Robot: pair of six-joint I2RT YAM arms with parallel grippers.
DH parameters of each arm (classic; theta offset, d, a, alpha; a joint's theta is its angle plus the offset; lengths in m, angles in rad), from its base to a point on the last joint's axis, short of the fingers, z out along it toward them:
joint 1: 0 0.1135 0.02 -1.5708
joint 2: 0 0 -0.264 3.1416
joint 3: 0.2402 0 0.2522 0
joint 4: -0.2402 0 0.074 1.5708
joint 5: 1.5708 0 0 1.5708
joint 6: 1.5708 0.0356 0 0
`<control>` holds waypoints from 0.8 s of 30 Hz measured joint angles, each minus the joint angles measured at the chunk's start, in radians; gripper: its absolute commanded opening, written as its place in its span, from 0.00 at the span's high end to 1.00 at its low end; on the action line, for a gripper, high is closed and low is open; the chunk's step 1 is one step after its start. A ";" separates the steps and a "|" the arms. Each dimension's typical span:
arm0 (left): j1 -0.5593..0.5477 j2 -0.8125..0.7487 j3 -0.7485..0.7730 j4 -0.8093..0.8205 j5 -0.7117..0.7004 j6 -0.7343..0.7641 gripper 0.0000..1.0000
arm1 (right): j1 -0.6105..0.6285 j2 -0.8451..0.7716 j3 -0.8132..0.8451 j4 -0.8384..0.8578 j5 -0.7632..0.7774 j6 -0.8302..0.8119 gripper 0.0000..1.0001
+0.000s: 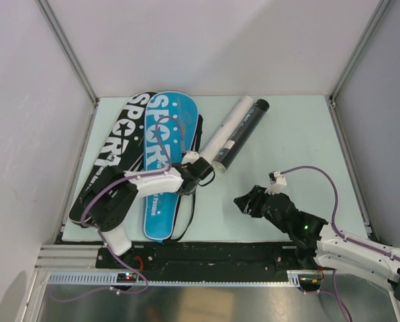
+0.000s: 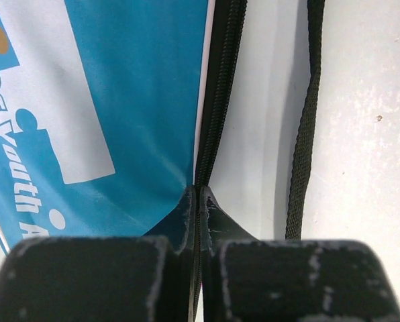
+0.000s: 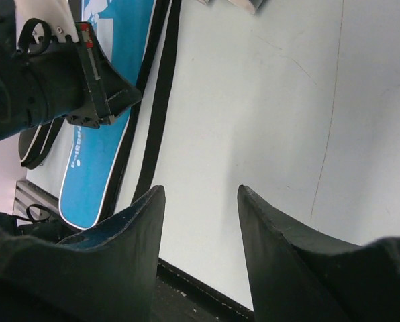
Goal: Pack up the badminton gear
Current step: Adjust the racket in the racket bag.
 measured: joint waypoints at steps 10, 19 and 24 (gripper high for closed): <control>0.037 -0.284 -0.173 0.057 0.161 -0.091 1.00 | 0.017 0.105 -0.002 0.116 -0.047 0.068 0.46; 0.141 -0.597 -0.304 0.134 0.296 -0.169 1.00 | 0.123 0.461 0.037 0.380 -0.072 0.146 0.40; 0.175 -0.703 -0.338 0.137 0.324 -0.178 1.00 | 0.145 0.696 0.130 0.550 -0.115 0.181 0.28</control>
